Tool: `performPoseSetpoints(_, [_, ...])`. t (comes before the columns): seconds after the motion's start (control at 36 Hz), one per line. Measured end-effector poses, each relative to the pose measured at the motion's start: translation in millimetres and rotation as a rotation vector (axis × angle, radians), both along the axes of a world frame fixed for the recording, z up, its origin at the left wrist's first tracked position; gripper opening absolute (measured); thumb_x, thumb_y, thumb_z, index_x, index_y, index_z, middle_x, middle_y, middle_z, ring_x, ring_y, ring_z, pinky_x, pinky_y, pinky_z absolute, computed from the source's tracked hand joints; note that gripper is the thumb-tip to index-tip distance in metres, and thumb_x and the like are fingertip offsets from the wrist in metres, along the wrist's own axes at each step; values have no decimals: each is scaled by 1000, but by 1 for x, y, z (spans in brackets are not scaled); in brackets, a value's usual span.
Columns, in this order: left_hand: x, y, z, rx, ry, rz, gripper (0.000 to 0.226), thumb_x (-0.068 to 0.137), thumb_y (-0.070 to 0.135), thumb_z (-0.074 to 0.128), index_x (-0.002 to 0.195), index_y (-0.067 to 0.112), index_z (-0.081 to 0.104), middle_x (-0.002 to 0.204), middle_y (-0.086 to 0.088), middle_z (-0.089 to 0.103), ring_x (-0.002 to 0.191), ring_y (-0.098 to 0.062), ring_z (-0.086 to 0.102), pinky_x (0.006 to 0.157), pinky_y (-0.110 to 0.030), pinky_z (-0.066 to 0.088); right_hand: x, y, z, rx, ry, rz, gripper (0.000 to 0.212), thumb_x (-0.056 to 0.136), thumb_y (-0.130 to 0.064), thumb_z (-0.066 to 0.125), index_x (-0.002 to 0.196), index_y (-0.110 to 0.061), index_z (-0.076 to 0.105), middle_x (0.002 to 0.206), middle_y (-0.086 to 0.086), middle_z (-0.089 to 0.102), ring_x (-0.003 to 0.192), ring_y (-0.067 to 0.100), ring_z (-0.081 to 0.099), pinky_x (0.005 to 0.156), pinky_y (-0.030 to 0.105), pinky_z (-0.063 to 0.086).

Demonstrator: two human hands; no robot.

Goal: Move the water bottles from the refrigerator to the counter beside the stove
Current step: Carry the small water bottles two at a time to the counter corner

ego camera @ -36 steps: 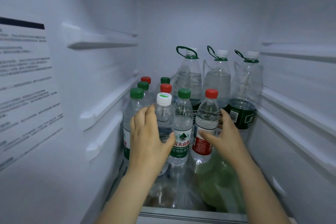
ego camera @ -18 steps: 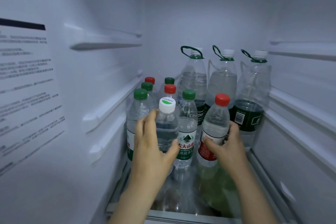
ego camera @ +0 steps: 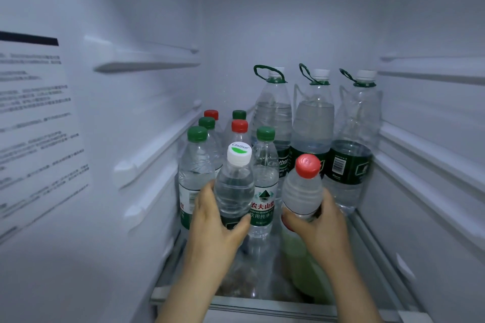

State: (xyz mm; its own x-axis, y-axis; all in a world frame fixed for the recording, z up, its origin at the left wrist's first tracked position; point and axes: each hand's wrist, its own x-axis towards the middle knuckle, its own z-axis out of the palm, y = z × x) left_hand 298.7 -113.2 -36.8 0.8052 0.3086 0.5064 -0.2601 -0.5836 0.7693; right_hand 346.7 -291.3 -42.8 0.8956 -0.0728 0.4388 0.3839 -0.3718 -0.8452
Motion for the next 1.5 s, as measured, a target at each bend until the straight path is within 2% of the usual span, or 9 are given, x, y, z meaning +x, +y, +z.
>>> performPoseSetpoints(0.08, [-8, 0, -3, -32, -23, 8, 64, 69, 22, 81, 120, 29, 44, 110, 17, 52, 100, 14, 49, 79, 1, 38, -14, -1, -2, 8, -34, -20, 55, 64, -17, 86, 97, -47, 53, 91, -29, 65, 87, -12, 60, 68, 12, 44])
performPoseSetpoints(0.17, [-24, -2, -4, -85, -54, 27, 66, 67, 20, 83, 118, 35, 44, 110, 24, 51, 102, 18, 48, 84, -8, 44, -28, -3, -1, 12, -19, -48, 49, 58, -30, 86, 98, -40, 60, 93, -30, 65, 81, -4, 64, 68, 24, 52])
performPoseSetpoints(0.31, [-48, -8, 2, -135, -36, -34, 72, 63, 24, 84, 108, 63, 42, 113, 23, 57, 103, 3, 58, 89, -33, 51, -49, -6, 18, 24, 9, -43, 40, 51, -44, 83, 84, -34, 62, 80, -25, 67, 72, -3, 64, 64, 31, 56])
performPoseSetpoints(0.5, [-78, -20, 11, -170, -17, -88, 70, 55, 43, 78, 117, 52, 48, 116, 17, 61, 105, -5, 62, 91, -38, 52, -79, -15, 37, 58, 22, 15, 37, 56, -37, 85, 84, -40, 61, 83, -35, 64, 77, -11, 61, 63, 24, 52])
performPoseSetpoints(0.72, [-108, -30, 13, -221, -15, -100, 67, 56, 33, 79, 110, 58, 50, 114, 18, 62, 102, 0, 62, 88, -32, 52, -113, -27, 35, 44, 68, 23, 38, 56, -38, 84, 88, -41, 64, 86, -32, 66, 80, -10, 62, 64, 23, 50])
performPoseSetpoints(0.83, [-123, -32, 9, -217, 7, -110, 68, 57, 35, 82, 116, 47, 51, 114, 16, 62, 104, -3, 61, 89, -33, 52, -136, -31, 32, 31, 70, -21, 40, 54, -40, 83, 90, -39, 66, 86, -27, 69, 80, -6, 64, 66, 25, 53])
performPoseSetpoints(1.19, [-185, -33, 13, -168, 32, -322, 62, 60, 23, 84, 104, 52, 51, 107, 20, 60, 94, 9, 58, 70, -7, 43, -248, -32, 35, 68, 50, -201, 34, 59, -27, 86, 86, -37, 68, 82, -30, 69, 77, -9, 64, 58, 5, 46])
performPoseSetpoints(1.31, [-211, -38, 8, -219, 100, -454, 64, 61, 20, 83, 107, 49, 50, 106, 20, 61, 89, 16, 57, 63, 1, 41, -291, -33, 29, 104, 97, -308, 34, 57, -31, 85, 85, -39, 66, 81, -32, 68, 77, -10, 64, 61, 14, 48])
performPoseSetpoints(1.5, [-253, -57, -5, -254, 207, -654, 60, 57, 25, 82, 101, 51, 51, 100, 21, 66, 85, 11, 62, 65, -10, 47, -368, -38, 20, 131, 159, -452, 37, 58, -24, 87, 85, -36, 65, 79, -29, 69, 76, -9, 65, 61, 14, 48])
